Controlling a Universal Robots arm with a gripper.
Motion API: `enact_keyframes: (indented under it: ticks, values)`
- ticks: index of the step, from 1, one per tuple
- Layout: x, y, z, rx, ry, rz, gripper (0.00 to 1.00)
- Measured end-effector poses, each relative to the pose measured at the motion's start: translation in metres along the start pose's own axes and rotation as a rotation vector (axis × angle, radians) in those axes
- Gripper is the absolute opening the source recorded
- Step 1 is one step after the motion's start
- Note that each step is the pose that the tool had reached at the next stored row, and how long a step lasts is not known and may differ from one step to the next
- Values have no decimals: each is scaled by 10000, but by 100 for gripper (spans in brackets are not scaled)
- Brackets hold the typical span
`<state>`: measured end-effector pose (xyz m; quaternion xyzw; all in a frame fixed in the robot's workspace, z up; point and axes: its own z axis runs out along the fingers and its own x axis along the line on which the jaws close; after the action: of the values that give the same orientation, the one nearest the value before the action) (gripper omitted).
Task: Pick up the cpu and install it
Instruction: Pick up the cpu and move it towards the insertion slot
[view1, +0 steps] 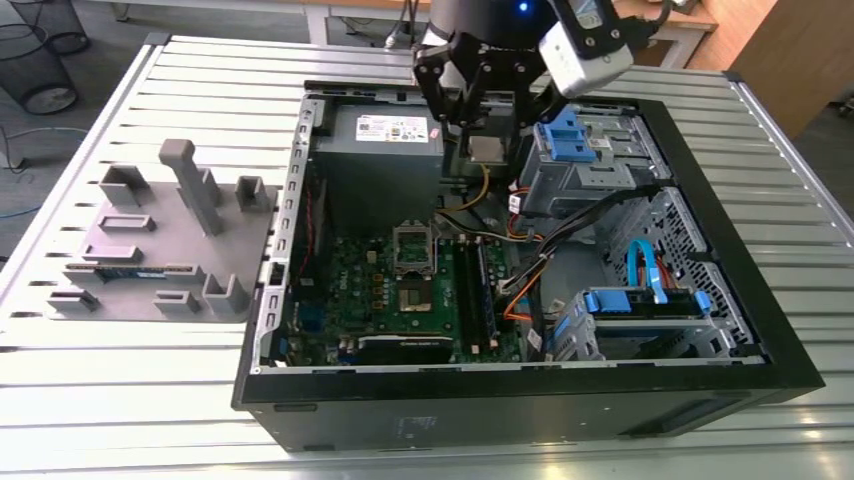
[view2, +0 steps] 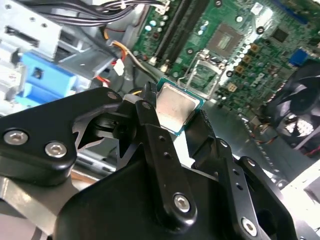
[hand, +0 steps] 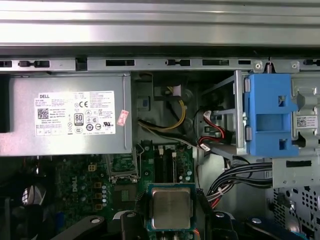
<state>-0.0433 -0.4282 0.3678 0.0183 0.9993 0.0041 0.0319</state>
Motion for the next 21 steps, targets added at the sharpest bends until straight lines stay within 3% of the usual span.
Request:
enact_keyframes:
  ticks: [11,21]
  values:
    - [186,-174,53,0,0,-1,47]
    - [255,-223,64,0,0,-1,47]
